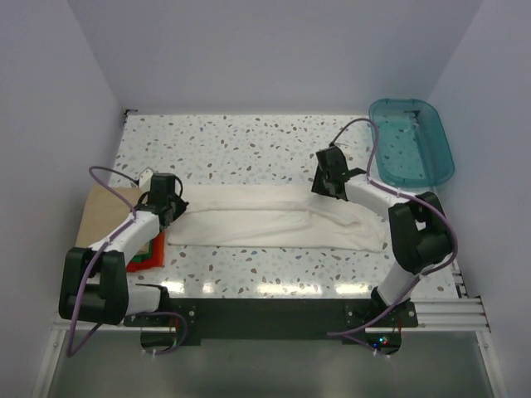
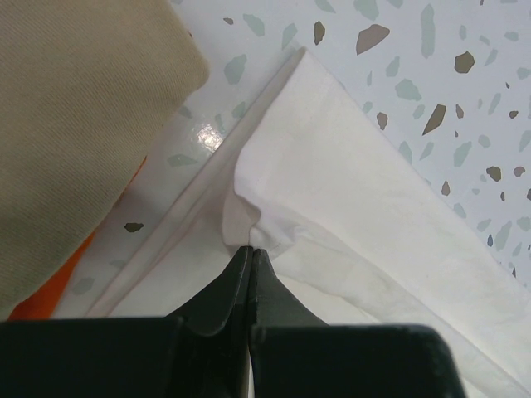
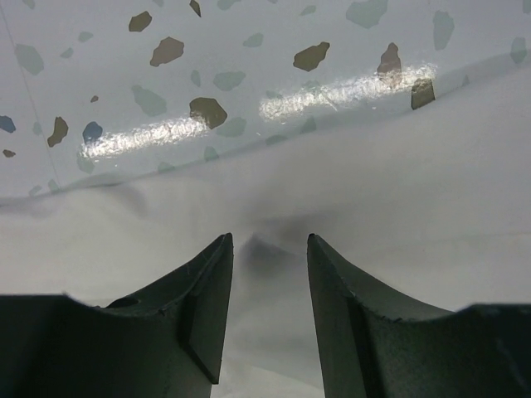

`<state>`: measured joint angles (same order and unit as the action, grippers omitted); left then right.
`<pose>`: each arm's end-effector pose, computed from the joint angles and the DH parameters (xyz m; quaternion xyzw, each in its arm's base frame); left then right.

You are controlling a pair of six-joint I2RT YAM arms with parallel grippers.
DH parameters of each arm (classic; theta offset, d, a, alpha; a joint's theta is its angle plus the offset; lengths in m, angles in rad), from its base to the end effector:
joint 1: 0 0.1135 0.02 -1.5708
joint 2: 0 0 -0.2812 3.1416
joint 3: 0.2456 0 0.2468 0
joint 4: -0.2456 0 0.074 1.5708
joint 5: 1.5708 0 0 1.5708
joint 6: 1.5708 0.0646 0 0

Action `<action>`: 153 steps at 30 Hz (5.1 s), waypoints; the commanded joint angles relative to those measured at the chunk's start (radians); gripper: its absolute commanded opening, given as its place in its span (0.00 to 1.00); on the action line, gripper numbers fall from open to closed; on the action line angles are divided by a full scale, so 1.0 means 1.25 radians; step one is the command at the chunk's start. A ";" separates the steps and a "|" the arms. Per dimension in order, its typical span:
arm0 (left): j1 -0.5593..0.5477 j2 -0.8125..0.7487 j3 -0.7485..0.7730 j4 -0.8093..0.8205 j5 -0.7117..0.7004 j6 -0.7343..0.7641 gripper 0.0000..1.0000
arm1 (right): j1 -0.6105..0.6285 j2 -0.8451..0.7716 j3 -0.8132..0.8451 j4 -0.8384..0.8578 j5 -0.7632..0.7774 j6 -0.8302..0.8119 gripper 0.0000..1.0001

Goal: Fold and stack the t-shirts
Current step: Fold the tshirt

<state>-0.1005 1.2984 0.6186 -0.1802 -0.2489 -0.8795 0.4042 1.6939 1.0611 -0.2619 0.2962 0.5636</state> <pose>0.2577 -0.0100 0.1770 -0.3932 0.8442 -0.0598 0.3594 0.3458 0.1274 0.1935 0.1231 0.9262 0.0294 0.3551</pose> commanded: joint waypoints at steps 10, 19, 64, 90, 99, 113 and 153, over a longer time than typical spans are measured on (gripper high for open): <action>0.003 -0.010 -0.011 0.048 -0.002 -0.001 0.00 | 0.004 0.029 0.021 0.036 0.011 0.001 0.28; 0.004 -0.013 -0.011 0.048 -0.002 0.003 0.00 | 0.003 -0.081 -0.030 0.013 -0.011 0.020 0.00; 0.060 -0.265 -0.143 0.020 0.002 -0.043 0.43 | 0.044 -0.422 -0.341 0.095 -0.228 0.180 0.13; 0.049 -0.102 -0.071 0.023 -0.019 -0.059 0.09 | 0.145 -0.395 -0.322 0.068 -0.128 0.201 0.23; 0.049 -0.215 -0.111 0.019 -0.033 -0.036 0.00 | 0.134 -0.458 -0.265 -0.080 -0.037 0.136 0.54; 0.046 -0.259 -0.089 0.013 -0.011 -0.022 0.32 | -0.197 -0.415 -0.272 -0.096 -0.222 0.023 0.60; -0.032 0.060 -0.106 0.114 -0.067 -0.059 0.16 | -0.342 -0.137 -0.159 -0.063 -0.223 -0.007 0.53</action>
<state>-0.1406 1.3815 0.5182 -0.0078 -0.2852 -0.9604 -0.0193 1.5211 0.7971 -0.3180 0.0082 0.5907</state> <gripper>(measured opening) 0.154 0.534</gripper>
